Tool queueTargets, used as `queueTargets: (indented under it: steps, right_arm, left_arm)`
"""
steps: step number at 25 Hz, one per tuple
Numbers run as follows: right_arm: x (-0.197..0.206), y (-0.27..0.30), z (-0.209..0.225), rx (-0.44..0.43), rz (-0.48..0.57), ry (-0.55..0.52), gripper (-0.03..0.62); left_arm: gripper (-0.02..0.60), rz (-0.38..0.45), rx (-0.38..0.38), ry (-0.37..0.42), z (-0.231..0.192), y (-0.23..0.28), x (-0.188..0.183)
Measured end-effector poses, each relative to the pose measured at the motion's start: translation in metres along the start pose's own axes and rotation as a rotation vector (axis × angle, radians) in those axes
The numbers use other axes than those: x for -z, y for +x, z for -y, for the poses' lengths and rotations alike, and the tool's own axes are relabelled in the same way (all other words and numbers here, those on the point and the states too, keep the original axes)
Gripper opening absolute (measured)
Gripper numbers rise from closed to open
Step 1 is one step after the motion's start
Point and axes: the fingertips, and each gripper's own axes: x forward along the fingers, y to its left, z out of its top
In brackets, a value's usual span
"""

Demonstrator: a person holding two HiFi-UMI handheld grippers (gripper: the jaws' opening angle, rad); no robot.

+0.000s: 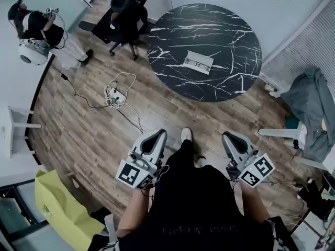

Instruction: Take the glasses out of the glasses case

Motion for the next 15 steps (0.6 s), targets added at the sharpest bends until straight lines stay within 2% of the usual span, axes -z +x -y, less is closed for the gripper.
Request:
queueTargets:
  steps: [4, 8, 11, 15]
  right_arm:
    - [-0.013, 0.044, 0.011, 0.031, -0.024, -0.006, 0.035]
    - [-0.027, 0.07, 0.017, 0.064, -0.012, -0.019, 0.035]
    - [-0.031, 0.081, 0.027, 0.108, -0.009, -0.005, 0.035]
    - [-0.035, 0.094, 0.037, 0.13, -0.034, -0.026, 0.035]
  left_arm:
    - [0.02, -0.004, 0.016, -0.035, -0.048, 0.017, -0.006]
    - [0.02, 0.037, 0.032, -0.1, -0.089, 0.038, -0.018]
    - [0.02, 0.031, 0.056, -0.09, -0.102, 0.054, -0.021]
    - [0.02, 0.022, 0.091, -0.115, -0.106, 0.07, -0.017]
